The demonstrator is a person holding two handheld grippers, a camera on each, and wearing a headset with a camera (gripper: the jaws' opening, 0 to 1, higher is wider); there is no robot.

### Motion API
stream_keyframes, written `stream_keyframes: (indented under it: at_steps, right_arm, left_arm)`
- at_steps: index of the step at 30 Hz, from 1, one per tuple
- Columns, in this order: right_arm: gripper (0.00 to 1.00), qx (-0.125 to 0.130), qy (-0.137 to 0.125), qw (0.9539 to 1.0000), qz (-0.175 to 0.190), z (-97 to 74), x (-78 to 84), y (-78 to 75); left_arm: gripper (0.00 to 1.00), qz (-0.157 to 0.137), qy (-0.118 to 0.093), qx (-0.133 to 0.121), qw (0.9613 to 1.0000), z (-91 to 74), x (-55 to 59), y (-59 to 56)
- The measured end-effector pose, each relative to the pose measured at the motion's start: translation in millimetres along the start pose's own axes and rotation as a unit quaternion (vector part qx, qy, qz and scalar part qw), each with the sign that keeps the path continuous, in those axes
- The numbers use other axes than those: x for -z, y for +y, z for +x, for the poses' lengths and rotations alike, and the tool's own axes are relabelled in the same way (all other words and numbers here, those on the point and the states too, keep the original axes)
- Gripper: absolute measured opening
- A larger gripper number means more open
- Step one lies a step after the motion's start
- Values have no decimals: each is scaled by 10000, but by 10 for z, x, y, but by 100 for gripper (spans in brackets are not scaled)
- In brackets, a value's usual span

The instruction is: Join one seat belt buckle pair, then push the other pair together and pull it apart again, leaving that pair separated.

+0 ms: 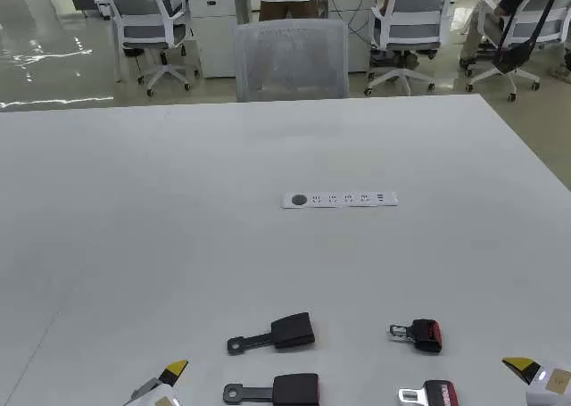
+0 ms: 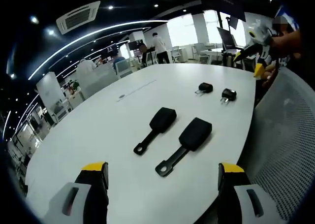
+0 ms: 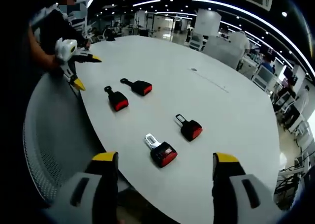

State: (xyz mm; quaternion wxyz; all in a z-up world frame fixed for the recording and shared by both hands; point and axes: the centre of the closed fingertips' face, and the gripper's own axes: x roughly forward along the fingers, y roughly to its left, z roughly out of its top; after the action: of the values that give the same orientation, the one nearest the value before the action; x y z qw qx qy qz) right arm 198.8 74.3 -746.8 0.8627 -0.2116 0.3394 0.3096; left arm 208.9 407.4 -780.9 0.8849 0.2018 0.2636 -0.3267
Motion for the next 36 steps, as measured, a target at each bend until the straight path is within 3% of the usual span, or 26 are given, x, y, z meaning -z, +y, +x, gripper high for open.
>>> stream_keyframes:
  at_steps: [7, 21, 31, 36]
  right_arm:
    - [100, 239, 1, 9997, -58, 13, 8, -39]
    - [96, 198, 25, 9998, -10, 4, 43, 47]
    - [95, 272, -44, 9995, 127, 31, 25, -41]
    - [91, 259, 63, 9996, 36, 38, 76, -62]
  left_arm:
    - [94, -61, -53, -77, 9999, -8, -9, 49]
    - [95, 25, -80, -117, 9999, -19, -28, 64]
    - [94, 34, -57, -203, 9998, -30, -21, 102]
    - [96, 120, 27, -250, 9996, -35, 2, 114]
